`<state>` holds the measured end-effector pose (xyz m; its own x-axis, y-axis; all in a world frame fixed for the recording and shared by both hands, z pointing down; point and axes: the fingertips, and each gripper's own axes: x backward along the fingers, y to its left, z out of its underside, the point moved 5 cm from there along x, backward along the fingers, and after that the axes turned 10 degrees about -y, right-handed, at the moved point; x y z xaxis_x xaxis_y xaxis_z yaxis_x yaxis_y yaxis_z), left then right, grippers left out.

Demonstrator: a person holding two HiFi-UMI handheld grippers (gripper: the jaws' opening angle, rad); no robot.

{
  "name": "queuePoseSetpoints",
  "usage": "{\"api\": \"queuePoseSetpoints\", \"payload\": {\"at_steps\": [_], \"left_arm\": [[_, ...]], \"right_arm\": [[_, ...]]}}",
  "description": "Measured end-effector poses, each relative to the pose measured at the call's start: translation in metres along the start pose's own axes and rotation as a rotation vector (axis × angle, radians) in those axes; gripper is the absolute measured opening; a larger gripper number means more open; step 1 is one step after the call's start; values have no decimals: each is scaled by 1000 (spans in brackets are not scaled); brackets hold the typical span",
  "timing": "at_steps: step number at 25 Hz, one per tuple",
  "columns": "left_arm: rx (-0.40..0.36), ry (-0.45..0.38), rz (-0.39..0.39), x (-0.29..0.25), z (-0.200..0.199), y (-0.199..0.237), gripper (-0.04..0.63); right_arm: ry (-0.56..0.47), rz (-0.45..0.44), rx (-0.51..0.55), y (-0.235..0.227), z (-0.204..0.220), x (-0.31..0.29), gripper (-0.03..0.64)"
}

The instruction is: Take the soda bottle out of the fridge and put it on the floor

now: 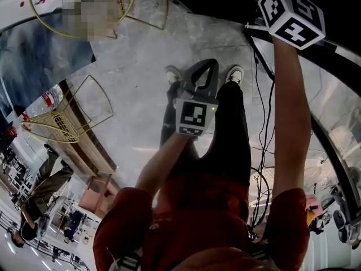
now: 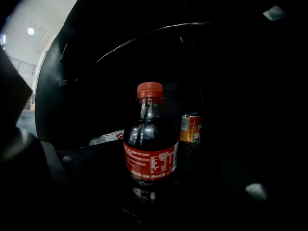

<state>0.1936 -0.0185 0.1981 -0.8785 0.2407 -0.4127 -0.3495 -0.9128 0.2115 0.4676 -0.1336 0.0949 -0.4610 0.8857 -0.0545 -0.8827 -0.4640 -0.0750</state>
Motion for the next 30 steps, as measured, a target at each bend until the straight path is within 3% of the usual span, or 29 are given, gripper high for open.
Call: {"api": "queuePoseSetpoints", "payload": {"at_steps": [2,15,30], "left_arm": [[1,-1,-1,0,0,1,0],[-8,9,-10,4,-6,2,0],[-9,-30,-136,26,-57,28,0]], "right_arm": [[-7,-3,36,2,0,-1,308],[-16,-13,34,1,-1,6,305],[103,-52,29,0,-6,50,304]]}}
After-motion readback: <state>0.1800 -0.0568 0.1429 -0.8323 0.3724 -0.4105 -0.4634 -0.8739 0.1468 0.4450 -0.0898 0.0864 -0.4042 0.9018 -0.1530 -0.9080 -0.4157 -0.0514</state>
